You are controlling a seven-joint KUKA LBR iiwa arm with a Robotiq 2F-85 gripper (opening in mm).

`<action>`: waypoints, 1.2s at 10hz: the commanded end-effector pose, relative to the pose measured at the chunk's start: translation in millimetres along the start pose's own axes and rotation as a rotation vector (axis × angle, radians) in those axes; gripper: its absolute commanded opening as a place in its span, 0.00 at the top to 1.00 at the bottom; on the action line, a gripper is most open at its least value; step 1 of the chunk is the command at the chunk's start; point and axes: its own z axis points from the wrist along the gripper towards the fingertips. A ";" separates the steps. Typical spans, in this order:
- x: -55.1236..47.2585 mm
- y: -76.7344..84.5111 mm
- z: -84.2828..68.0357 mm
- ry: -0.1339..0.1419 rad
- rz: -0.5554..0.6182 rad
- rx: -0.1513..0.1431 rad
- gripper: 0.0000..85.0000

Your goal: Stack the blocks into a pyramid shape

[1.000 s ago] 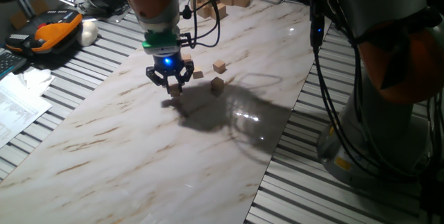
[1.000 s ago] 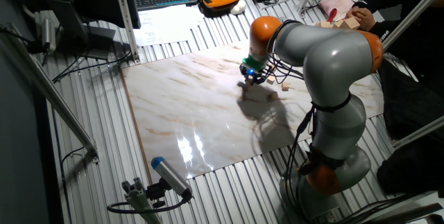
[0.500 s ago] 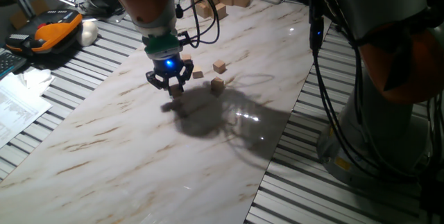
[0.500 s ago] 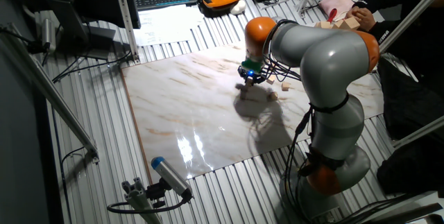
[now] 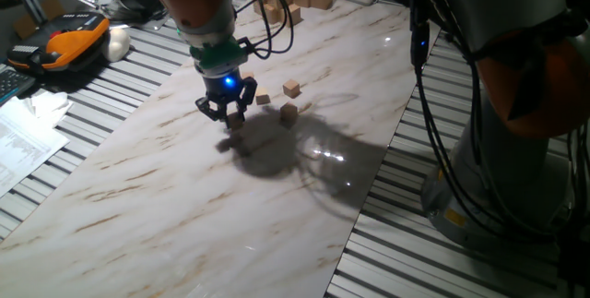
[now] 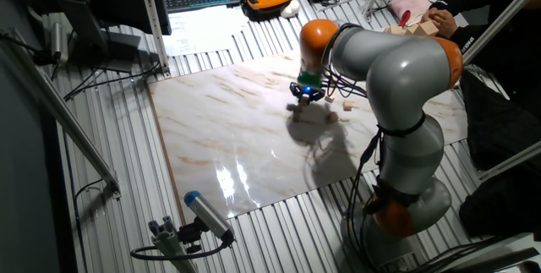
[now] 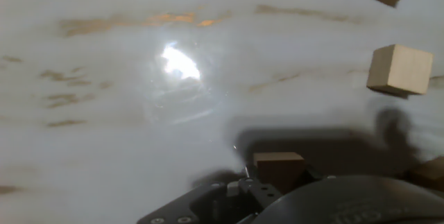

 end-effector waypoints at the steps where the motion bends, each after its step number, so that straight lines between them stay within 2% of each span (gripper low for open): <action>1: 0.0 0.1 0.0 -0.018 -0.463 -0.013 1.00; 2: 0.0 0.1 0.0 -0.031 -0.458 -0.029 1.00; 4: 0.0 0.1 0.0 -0.008 -0.461 -0.032 1.00; 5: 0.0 0.1 0.0 -0.007 -0.468 -0.017 1.00; 7: 0.0 0.1 0.0 0.015 -0.478 -0.036 1.00; 8: 0.0 0.1 0.0 0.009 -0.462 -0.029 1.00; 10: 12.0 4.2 2.9 0.016 -0.449 -0.050 1.00; 12: 26.8 7.7 6.7 0.013 -0.443 -0.052 1.00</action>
